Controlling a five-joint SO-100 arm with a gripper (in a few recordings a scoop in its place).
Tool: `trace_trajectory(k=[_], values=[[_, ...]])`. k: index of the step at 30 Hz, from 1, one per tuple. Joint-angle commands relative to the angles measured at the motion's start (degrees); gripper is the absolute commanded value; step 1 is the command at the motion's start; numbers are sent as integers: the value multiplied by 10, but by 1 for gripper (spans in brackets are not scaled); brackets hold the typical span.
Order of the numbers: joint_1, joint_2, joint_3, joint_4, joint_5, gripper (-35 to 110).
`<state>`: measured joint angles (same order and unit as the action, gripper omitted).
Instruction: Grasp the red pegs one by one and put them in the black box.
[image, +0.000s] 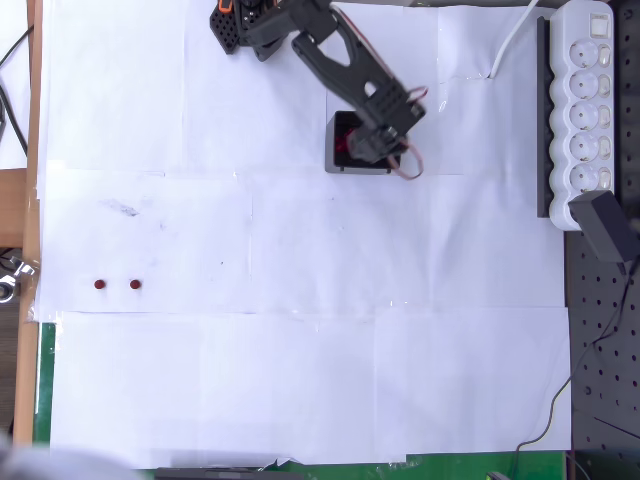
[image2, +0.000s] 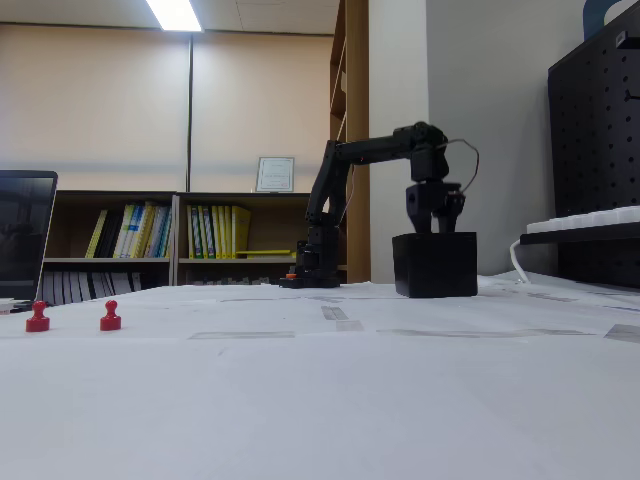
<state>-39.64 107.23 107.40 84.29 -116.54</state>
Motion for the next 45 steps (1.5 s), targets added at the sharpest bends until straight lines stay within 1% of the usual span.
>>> trace_trajectory(k=[1,4,7,13,16,18,20,22,23,25,28,33,36,38,41,45], values=[[5,-3,45,47,-3,12],[7,-6,72,76,-12,16],[6,-37,103,109,-18,17],[4,-178,236,189,-18,16],[39,-266,220,183,-4,16],[97,-314,155,146,21,16],[172,-339,57,94,68,16],[262,-344,-63,24,138,16],[307,-344,-123,-25,176,16],[389,-336,-235,-157,233,16],[469,-279,-294,-297,279,16],[535,-159,-333,-523,310,16],[563,-88,-372,-715,323,17],[576,-36,-385,-823,329,17],[585,40,-371,-938,316,17],[593,105,-325,-1007,276,17]])
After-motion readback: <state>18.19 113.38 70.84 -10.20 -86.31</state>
